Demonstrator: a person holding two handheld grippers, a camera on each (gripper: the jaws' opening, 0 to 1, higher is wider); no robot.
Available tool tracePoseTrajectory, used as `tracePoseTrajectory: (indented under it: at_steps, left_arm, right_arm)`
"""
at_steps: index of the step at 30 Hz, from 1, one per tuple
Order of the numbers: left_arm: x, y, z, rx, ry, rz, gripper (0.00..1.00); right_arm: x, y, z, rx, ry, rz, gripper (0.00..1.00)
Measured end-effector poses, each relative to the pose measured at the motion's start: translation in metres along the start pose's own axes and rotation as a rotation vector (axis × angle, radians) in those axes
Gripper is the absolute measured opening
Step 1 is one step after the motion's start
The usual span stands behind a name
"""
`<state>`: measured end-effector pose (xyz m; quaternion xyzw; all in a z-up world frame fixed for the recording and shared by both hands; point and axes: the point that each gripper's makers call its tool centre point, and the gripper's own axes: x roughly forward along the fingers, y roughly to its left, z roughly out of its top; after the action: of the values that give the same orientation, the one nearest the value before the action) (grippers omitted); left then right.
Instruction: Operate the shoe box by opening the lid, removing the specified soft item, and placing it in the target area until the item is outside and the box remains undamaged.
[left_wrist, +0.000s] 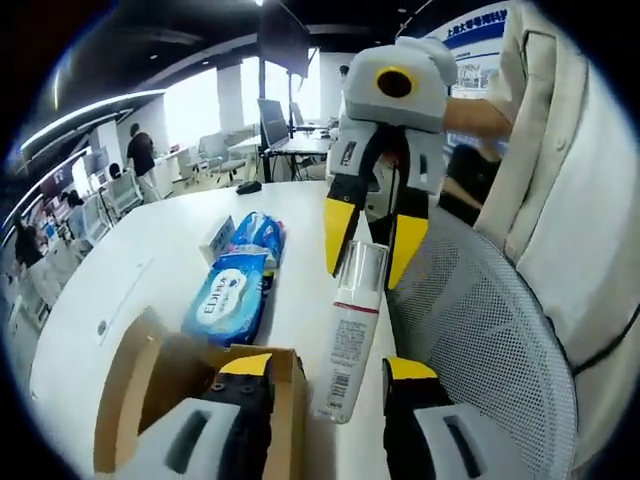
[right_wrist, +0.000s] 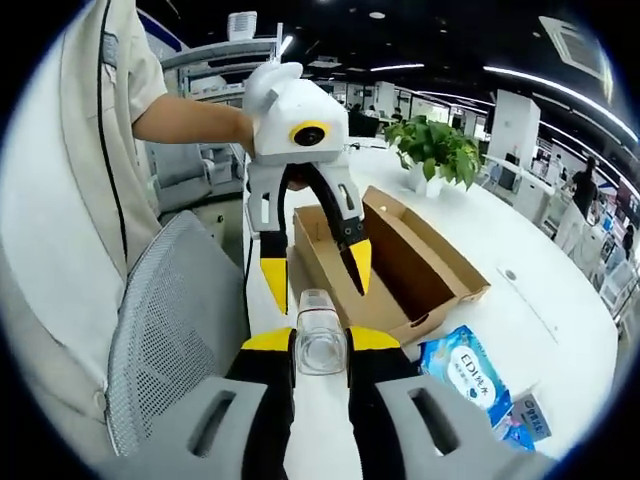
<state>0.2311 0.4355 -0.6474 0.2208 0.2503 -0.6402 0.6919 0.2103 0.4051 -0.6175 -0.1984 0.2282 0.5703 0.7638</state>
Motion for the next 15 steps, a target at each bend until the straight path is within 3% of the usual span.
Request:
tracePoseTrajectory:
  at_steps: [15]
  left_arm:
    - [-0.027,0.025,-0.005,-0.154,-0.095,0.181,0.75]
  right_arm:
    - [-0.028,-0.032,-0.001,-0.042,0.074,-0.010,0.16]
